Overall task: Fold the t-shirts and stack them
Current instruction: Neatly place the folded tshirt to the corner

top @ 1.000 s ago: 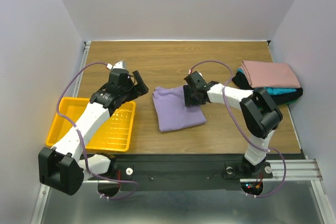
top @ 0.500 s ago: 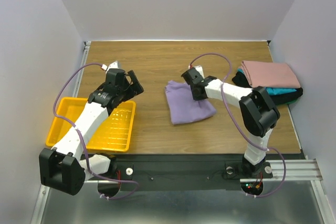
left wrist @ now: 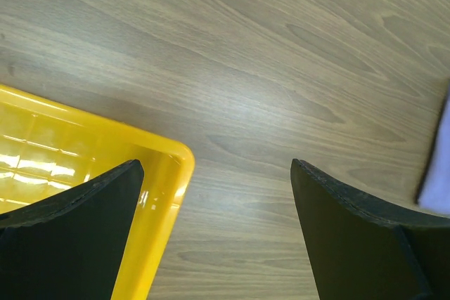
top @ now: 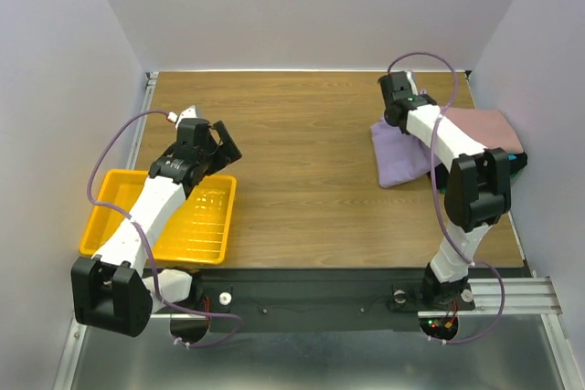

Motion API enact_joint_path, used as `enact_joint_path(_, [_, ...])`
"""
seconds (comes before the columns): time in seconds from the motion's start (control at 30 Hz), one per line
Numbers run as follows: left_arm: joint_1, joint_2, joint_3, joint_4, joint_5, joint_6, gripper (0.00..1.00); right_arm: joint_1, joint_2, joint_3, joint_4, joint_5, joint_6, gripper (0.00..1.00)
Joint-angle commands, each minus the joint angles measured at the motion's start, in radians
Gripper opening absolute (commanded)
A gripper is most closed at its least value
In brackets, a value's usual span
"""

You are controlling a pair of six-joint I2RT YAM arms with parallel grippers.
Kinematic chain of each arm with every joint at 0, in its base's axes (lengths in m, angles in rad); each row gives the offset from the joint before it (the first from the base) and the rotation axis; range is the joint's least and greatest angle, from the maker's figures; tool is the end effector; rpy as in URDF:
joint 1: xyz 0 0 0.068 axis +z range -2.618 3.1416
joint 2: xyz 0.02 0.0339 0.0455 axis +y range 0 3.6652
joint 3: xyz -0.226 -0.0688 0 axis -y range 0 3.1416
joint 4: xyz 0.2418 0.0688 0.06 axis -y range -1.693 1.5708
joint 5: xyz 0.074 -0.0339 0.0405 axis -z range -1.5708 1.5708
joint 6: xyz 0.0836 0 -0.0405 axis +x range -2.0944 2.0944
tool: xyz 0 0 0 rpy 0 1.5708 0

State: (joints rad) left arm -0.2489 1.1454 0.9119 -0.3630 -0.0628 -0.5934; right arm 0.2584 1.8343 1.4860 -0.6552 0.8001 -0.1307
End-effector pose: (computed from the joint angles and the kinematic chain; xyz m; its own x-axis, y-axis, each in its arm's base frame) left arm 0.2980 -0.0703 0.2333 -0.5607 -0.4333 -0.7056 -0.1423 0.8899 -0.4334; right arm 0.3998 0.0436 0.1940 -0.8338 -0.3143 -0.4539 0.0868 0.7373 -0.6699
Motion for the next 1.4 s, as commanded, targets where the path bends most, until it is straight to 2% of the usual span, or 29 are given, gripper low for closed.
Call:
enact_joint_path(0.0, [0.031,0.010,0.021,0.027,-0.022,0.027,0.98,-0.048,-0.070,0.121,0.011,0.073,-0.160,0.00])
enact_joint_path(0.4, [0.105,0.050,-0.004,0.039,0.003,0.026,0.98,-0.171,-0.064,0.405,0.011,0.034,-0.334,0.00])
enact_joint_path(0.6, [0.119,0.068,-0.011,0.047,0.012,0.023,0.98,-0.212,-0.085,0.418,0.005,-0.009,-0.372,0.00])
enact_joint_path(0.9, [0.137,0.080,-0.007,0.053,0.023,0.020,0.98,-0.219,-0.109,0.516,-0.047,-0.166,-0.317,0.00])
enact_joint_path(1.03, [0.142,0.088,-0.008,0.061,0.037,0.020,0.98,-0.220,-0.109,0.560,-0.092,-0.216,-0.246,0.00])
enact_joint_path(1.13, [0.148,0.097,-0.008,0.059,0.037,0.018,0.98,-0.219,-0.124,0.570,-0.130,-0.307,-0.179,0.00])
enact_joint_path(1.37, [0.160,0.108,-0.015,0.071,0.053,0.015,0.98,-0.220,-0.144,0.583,-0.196,-0.332,-0.109,0.00])
